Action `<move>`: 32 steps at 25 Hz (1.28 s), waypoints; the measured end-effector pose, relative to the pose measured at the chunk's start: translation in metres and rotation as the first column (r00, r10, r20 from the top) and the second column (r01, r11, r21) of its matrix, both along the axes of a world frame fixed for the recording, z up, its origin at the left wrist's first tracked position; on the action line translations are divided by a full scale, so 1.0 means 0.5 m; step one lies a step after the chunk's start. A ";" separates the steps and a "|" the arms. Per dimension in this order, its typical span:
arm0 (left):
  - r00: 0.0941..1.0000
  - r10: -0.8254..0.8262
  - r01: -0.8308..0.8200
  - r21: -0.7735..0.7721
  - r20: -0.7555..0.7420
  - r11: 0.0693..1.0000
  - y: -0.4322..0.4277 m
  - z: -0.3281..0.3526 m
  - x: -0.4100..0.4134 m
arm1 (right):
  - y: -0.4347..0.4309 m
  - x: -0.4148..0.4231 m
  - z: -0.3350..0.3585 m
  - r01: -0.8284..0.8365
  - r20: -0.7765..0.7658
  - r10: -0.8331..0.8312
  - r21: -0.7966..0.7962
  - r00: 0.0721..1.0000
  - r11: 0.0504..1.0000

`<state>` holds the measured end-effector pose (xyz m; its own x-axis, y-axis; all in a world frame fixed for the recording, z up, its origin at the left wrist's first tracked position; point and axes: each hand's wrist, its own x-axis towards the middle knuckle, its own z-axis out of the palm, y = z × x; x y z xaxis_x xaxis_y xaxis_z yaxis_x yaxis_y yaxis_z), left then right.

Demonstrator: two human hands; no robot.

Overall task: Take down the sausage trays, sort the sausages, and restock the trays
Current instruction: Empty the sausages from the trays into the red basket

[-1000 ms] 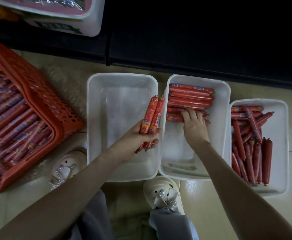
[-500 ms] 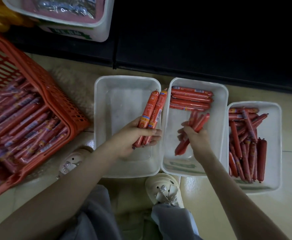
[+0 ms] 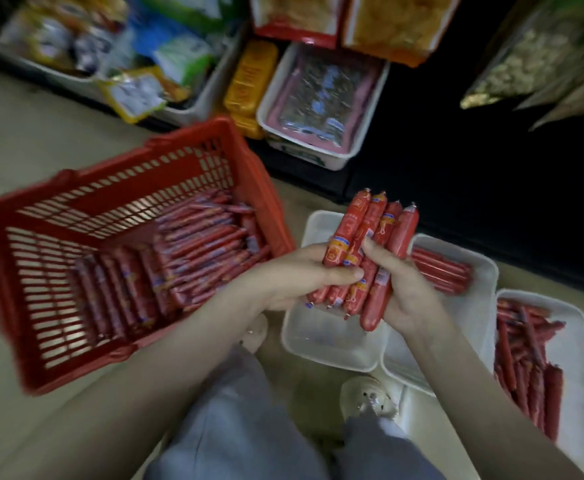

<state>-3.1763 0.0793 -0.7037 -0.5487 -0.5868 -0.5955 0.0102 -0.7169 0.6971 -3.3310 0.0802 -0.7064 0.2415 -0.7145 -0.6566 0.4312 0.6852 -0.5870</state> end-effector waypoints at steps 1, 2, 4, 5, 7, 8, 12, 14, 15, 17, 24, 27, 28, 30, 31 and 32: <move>1.000 0.006 -0.006 0.004 0.012 1.000 0.004 0.013 0.037 | -0.007 0.034 0.010 -0.038 -0.010 0.038 -0.021 0.999 0.999; 0.999 0.025 -0.025 0.011 0.022 1.000 0.011 0.020 0.080 | -0.014 0.076 0.017 -0.099 -0.029 0.098 -0.039 0.995 0.994; 0.998 0.059 -0.060 0.025 0.031 0.998 0.028 0.024 0.160 | -0.025 0.162 0.024 -0.236 -0.065 0.233 -0.049 0.970 0.970; 0.996 0.075 -0.077 0.036 0.052 0.996 0.036 0.022 0.194 | -0.028 0.202 0.020 -0.291 -0.083 0.287 -0.044 0.954 0.956; 0.986 0.124 -0.131 0.063 0.112 0.989 0.048 0.014 0.265 | -0.032 0.283 0.003 -0.358 -0.112 0.355 -0.009 0.928 0.934; 0.979 0.156 -0.167 0.077 0.130 0.983 0.054 0.003 0.301 | -0.034 0.325 -0.008 -0.386 -0.117 0.386 0.021 0.915 0.922; 0.912 0.284 -0.322 0.086 0.297 0.943 0.080 -0.064 0.424 | -0.052 0.476 -0.080 -0.507 -0.163 0.515 0.089 0.842 0.857; 0.803 0.322 -0.371 -0.003 0.502 0.929 0.105 -0.105 0.478 | -0.058 0.551 -0.132 -0.572 -0.235 0.579 0.103 0.781 0.813; 0.729 0.294 -0.337 -0.050 0.619 0.940 0.119 -0.126 0.509 | -0.056 0.589 -0.164 -0.606 -0.280 0.614 0.124 0.738 0.785; 0.594 0.158 -0.186 -0.057 0.788 0.981 0.142 -0.170 0.566 | -0.045 0.658 -0.225 -0.663 -0.338 0.682 0.187 0.649 0.725; 0.119 -0.352 0.238 0.318 0.928 0.918 0.177 -0.309 0.628 | 0.069 0.813 -0.391 -0.681 -0.337 0.751 0.320 0.567 0.658; 0.078 -0.429 0.229 0.402 0.900 0.886 0.175 -0.334 0.625 | 0.074 0.819 -0.405 -0.677 -0.482 0.716 0.294 0.505 0.675; 0.068 -0.435 0.189 0.417 0.898 0.889 0.168 -0.333 0.620 | 0.073 0.818 -0.402 -0.689 -0.527 0.709 0.283 0.470 0.667; 0.014 -0.395 0.096 0.392 0.918 0.915 0.155 -0.320 0.615 | 0.076 0.814 -0.397 -0.709 -0.575 0.696 0.262 0.430 0.655; -0.040 -0.326 0.092 0.329 0.944 0.940 0.152 -0.312 0.617 | 0.079 0.814 -0.394 -0.727 -0.587 0.696 0.248 0.412 0.640; -0.092 -0.238 0.112 0.247 0.967 0.962 0.154 -0.311 0.622 | 0.084 0.816 -0.390 -0.751 -0.597 0.697 0.226 0.397 0.621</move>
<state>-2.8656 0.1561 -0.8592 0.5736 -0.5125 -0.6390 -0.7712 -0.6007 -0.2105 -2.9230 0.1223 -0.9012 0.2851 -0.5105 -0.8112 -0.6535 0.5156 -0.5541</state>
